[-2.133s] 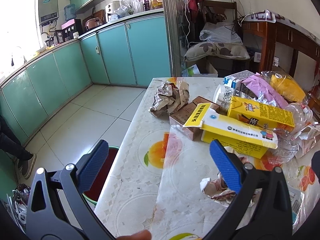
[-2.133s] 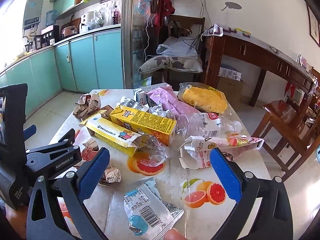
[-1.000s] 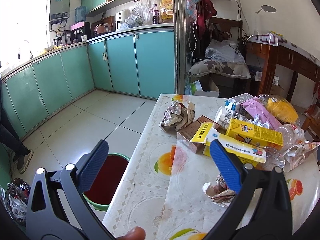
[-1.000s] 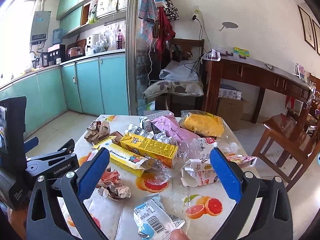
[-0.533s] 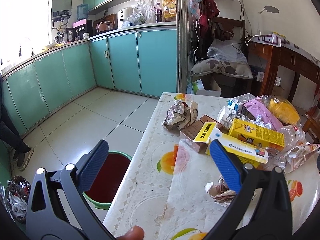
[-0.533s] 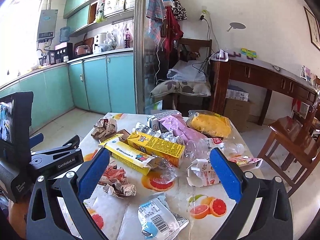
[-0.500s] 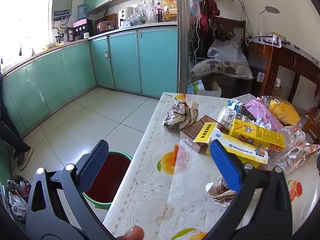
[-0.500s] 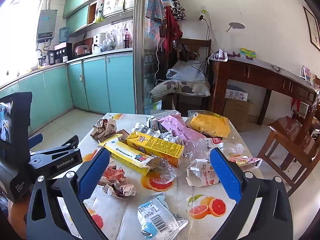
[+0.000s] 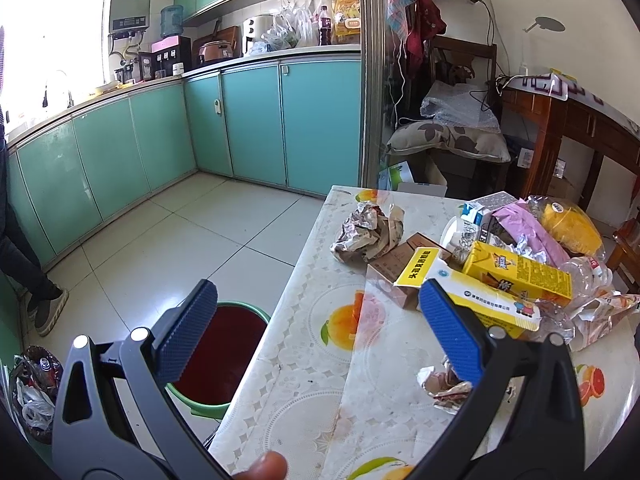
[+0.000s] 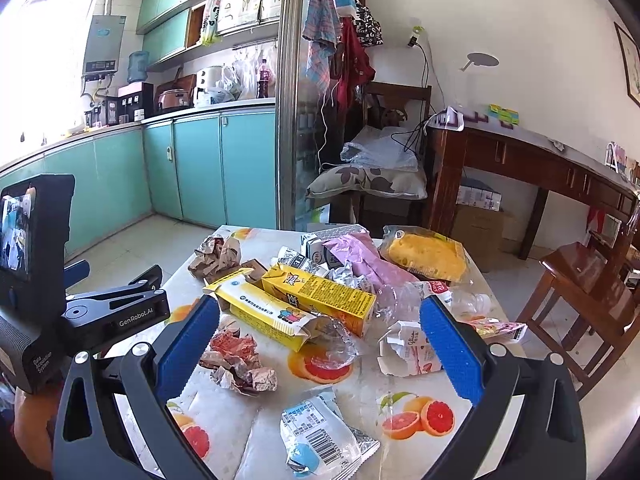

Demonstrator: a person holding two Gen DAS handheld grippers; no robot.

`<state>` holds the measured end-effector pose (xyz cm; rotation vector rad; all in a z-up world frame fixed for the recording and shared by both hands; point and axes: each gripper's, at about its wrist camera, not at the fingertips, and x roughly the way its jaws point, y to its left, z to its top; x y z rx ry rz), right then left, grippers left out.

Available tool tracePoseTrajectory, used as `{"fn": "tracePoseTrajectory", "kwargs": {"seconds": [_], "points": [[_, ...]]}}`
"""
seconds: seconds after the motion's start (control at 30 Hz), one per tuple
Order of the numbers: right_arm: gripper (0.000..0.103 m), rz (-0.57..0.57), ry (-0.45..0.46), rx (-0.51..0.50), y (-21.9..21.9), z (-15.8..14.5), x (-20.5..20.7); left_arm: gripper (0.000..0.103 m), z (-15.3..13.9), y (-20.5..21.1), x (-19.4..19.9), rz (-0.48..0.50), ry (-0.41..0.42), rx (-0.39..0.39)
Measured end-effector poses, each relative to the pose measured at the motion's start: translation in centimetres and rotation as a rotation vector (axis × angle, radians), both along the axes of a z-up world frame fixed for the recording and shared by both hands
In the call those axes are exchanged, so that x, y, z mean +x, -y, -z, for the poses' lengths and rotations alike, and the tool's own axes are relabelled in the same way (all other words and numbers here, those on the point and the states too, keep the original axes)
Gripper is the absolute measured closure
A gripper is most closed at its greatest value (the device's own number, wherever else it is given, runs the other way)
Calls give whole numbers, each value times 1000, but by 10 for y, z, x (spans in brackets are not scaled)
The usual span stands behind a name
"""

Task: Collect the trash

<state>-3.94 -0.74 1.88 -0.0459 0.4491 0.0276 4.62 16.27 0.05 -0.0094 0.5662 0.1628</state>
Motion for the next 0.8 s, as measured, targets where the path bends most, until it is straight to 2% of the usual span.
{"fn": "tracePoseTrajectory", "kwargs": {"seconds": [0.43,0.67,0.8], "points": [[7,-31,-17,17,1,3,0,3,3,0,2,4,-14,2],[7,-56,-35,-2,7,2,8,3,5,0,5,49,-35,-29],[7,-150,-67,-15,15,-3,20,3,7,-3,7,63,-51,-47]]}}
